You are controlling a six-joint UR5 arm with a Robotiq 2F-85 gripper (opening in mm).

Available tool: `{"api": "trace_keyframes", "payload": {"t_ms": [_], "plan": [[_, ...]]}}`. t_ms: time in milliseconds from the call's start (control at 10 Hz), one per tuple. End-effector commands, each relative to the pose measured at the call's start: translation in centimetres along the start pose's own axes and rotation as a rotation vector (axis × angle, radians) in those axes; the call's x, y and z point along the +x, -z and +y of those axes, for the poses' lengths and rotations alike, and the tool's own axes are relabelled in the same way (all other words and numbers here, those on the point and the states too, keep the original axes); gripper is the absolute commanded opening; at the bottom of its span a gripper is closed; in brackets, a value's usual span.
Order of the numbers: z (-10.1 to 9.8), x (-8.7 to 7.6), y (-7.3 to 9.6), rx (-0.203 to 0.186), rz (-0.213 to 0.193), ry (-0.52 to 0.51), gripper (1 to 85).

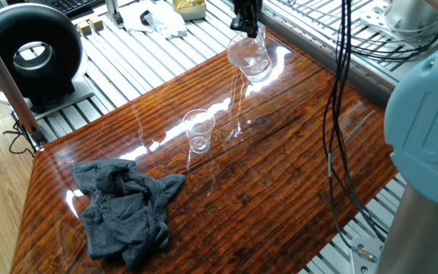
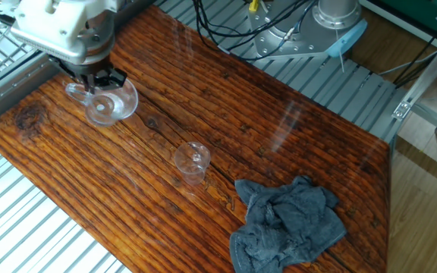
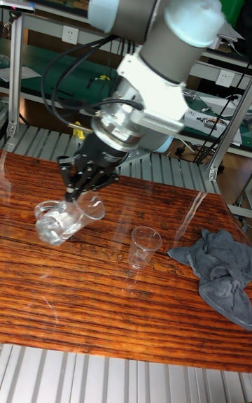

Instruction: Pour the water from one cup into another empty cup

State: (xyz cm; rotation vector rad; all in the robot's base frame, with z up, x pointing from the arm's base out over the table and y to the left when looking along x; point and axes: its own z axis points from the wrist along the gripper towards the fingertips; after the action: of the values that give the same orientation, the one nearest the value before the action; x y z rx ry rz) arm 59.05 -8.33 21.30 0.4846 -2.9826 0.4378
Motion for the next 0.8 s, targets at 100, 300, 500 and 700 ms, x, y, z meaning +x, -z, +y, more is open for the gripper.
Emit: {"api": "trace_keyframes", "payload": {"t_ms": [100,300,500,700], "plan": [[5.7,-2.0,3.2,-0.049,0.007,-0.123,1.0],[7.1,-2.7,2.6,-0.03,-0.011,-0.164,1.0],[8.1,-2.3,1.7,-0.003,0.008,-0.208,1.0],[7.5,-1.9,1.7,0.027,0.021,-0.208,1.0]]}}
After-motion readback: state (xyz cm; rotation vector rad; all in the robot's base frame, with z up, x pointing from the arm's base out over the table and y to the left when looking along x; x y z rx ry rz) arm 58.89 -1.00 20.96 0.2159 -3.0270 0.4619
